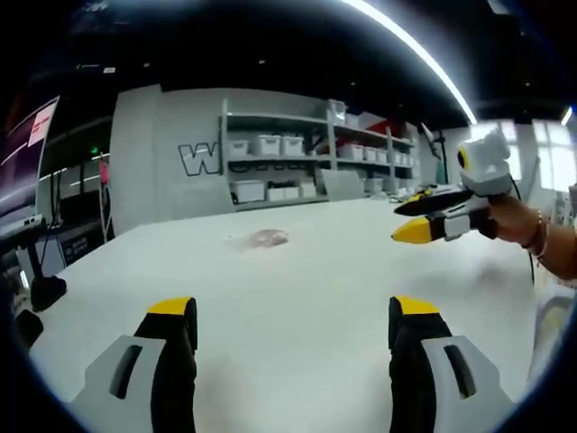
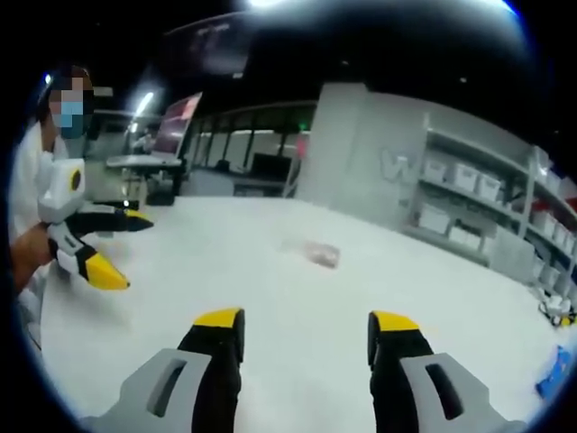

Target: Open the resealable bag by pulling the two sides of the seal apart until the entire bag opening is separated and visibly accessible.

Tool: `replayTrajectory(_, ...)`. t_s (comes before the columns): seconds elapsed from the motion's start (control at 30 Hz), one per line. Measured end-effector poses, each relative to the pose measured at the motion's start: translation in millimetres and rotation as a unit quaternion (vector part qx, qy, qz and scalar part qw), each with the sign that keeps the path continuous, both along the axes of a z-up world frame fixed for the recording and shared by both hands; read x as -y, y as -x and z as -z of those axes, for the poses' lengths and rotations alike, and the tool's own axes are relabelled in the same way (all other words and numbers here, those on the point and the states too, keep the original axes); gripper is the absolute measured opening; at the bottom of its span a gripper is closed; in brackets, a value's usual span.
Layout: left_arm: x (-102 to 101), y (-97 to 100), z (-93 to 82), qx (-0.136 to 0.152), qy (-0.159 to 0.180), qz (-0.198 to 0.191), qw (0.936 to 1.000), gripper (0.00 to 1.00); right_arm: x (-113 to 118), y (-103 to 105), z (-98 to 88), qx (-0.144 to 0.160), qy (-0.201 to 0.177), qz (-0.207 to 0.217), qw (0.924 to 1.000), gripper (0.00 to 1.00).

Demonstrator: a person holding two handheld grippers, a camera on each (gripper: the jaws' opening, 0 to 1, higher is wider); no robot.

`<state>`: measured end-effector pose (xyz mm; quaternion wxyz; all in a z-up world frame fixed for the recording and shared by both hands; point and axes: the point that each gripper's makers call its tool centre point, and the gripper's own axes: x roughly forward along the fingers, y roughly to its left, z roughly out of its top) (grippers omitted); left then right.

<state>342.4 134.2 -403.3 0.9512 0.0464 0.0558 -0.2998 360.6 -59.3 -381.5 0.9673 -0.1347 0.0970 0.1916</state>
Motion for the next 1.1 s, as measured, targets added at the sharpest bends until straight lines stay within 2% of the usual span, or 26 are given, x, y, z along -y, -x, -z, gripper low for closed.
replayTrajectory(1.1,-2,0.0,-0.1,0.000,0.006,-0.001,1.0000,0.86,-12,-26,1.5,-0.006,0.007,-0.005,0.9999,0.51)
